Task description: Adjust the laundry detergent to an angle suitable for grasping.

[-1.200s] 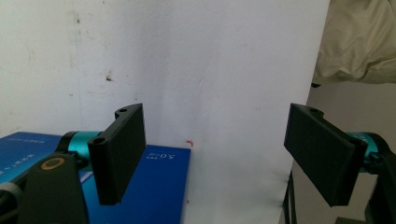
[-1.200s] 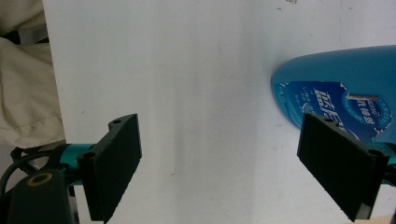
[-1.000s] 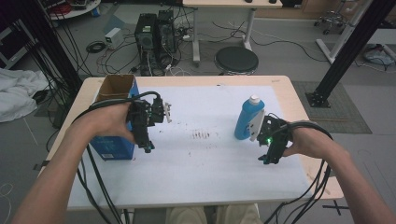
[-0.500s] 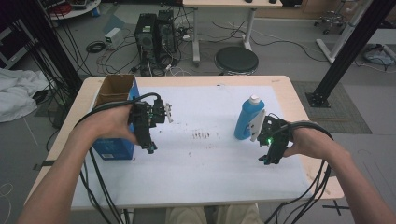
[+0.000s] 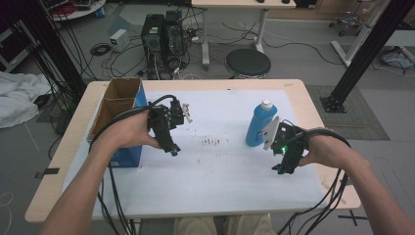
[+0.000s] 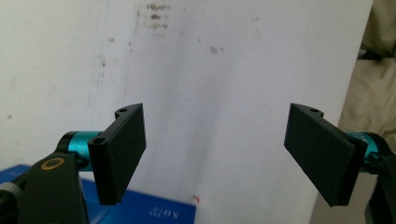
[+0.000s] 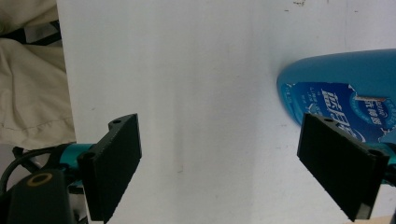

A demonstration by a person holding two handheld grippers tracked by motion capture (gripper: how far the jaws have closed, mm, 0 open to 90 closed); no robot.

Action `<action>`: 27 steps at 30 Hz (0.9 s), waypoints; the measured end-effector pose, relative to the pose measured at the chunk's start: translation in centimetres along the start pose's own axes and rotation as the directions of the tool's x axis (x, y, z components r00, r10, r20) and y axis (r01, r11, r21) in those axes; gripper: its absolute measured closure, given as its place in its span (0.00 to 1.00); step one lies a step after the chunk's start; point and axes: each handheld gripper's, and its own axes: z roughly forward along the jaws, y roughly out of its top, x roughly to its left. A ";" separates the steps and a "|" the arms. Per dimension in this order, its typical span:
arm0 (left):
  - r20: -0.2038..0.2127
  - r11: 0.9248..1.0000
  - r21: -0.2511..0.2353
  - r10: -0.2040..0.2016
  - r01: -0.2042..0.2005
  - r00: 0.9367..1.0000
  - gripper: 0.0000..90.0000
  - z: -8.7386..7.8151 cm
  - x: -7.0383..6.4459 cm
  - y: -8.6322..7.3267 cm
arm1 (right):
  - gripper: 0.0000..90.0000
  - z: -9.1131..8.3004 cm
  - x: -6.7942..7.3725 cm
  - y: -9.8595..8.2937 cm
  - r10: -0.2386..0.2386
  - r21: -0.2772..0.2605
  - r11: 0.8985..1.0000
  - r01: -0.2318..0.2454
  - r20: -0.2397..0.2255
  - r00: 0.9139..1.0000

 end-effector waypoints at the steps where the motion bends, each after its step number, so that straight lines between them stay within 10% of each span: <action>1: 0.001 1.000 -0.013 -0.003 0.003 1.000 0.23 0.3 0.0 0.3 | 0.14 -0.1 0.1 0.0 0.004 0.000 1.000 -0.004 0.001 1.000; 13: 0.003 0.982 -0.171 -0.079 0.078 0.997 0.23 4.3 -0.3 4.7 | 0.14 -0.3 0.5 -0.1 0.002 -0.005 1.000 -0.002 0.002 1.000; 22: -0.013 0.938 -0.298 -0.191 0.179 0.981 0.23 7.3 -0.5 8.1 | 0.14 -0.3 0.6 0.0 -0.013 0.003 1.000 0.013 0.005 1.000; 26: -0.034 0.898 -0.381 -0.251 0.220 0.967 0.23 8.5 -0.6 10.2 | 0.14 -0.3 0.6 0.1 -0.024 -0.004 1.000 0.024 0.005 1.000; 27: -0.034 0.898 -0.381 -0.251 0.220 0.967 0.23 8.5 -0.6 10.2 | 0.14 -0.2 0.7 0.2 -0.020 -0.003 1.000 0.020 0.006 1.000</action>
